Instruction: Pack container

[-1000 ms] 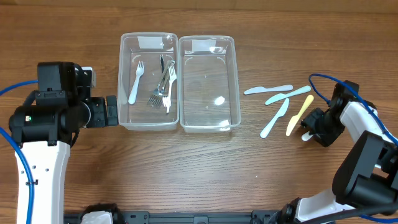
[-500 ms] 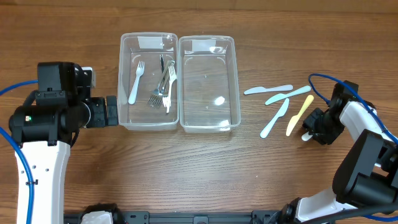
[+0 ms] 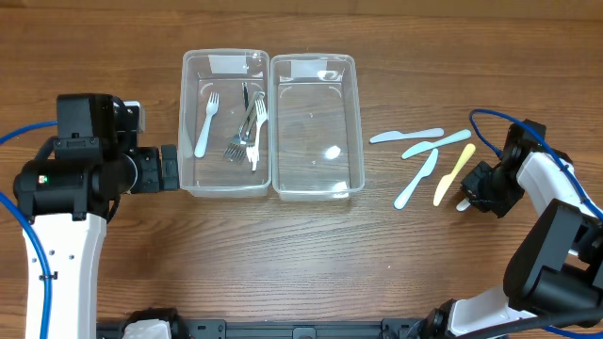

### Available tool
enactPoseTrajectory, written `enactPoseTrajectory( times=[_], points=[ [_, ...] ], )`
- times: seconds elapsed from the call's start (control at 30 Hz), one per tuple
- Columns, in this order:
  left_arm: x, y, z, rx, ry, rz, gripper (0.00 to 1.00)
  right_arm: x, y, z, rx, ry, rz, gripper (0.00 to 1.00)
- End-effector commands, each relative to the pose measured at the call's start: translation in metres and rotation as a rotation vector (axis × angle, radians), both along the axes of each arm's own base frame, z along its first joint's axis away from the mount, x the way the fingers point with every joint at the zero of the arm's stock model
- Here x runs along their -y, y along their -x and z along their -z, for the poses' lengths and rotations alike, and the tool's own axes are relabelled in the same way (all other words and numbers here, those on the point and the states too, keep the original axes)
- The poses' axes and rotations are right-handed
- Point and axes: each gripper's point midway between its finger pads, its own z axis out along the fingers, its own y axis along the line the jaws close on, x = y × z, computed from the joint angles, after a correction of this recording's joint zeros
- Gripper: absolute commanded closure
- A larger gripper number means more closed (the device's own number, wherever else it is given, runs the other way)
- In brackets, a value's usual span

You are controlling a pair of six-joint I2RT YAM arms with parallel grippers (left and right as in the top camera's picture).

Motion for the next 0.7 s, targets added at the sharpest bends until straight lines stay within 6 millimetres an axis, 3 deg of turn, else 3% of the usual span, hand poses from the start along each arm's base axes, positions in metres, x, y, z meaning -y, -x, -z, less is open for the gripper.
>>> enactPoseTrajectory(
  times=[0.0,0.37,0.67],
  points=[
    [0.001,0.001,0.001,-0.003,-0.002,0.020,0.00,0.003,0.002,0.007,-0.018,0.010,0.007,0.91],
    [0.001,0.001,0.001,-0.003,-0.002,0.020,0.00,0.003,0.001,0.007,-0.013,0.009,-0.001,0.90],
    [0.001,0.001,0.001,-0.003,-0.002,0.020,0.00,-0.008,-0.008,0.008,0.033,-0.057,-0.040,0.90]
  ],
)
